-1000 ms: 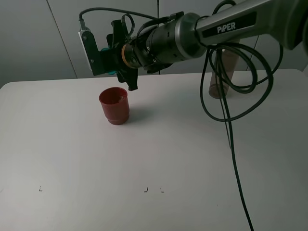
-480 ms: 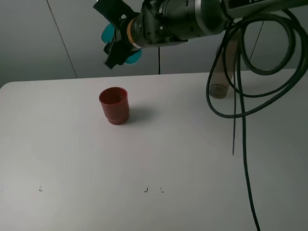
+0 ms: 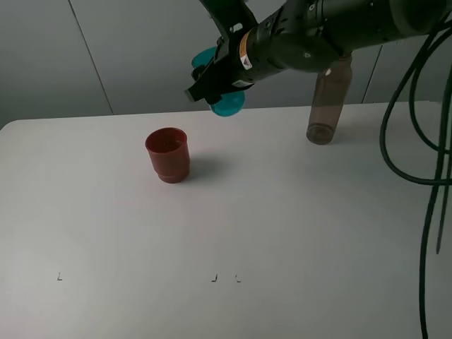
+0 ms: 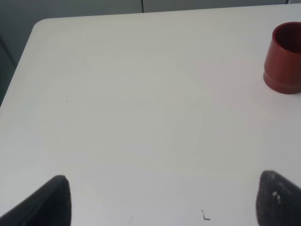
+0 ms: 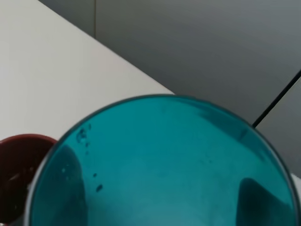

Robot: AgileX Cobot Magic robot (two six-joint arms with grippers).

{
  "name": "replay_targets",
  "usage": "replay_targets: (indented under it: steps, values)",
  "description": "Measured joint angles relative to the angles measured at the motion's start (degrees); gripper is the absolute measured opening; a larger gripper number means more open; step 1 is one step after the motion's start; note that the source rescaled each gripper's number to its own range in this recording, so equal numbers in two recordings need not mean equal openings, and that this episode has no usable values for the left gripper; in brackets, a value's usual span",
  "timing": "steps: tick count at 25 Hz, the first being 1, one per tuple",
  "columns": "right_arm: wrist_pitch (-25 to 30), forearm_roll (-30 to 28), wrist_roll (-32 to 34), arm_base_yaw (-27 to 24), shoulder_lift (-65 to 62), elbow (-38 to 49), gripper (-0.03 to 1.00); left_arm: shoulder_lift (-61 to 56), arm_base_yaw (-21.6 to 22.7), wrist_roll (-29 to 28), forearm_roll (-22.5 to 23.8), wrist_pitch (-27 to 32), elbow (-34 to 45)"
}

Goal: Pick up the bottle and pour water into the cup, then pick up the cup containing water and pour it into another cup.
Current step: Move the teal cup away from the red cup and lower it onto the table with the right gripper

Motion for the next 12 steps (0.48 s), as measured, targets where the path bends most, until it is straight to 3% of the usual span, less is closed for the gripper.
replay_targets:
  steps: [7, 12]
  values:
    - [-15.7, 17.1, -14.4, -3.3, -4.7, 14.8, 0.08, 0.0, 0.0, 0.0, 0.0, 0.0, 0.0]
    - [-18.6, 24.5, -19.4, -8.0, -4.9, 20.2, 0.08, 0.0, 0.0, 0.0, 0.0, 0.0, 0.0]
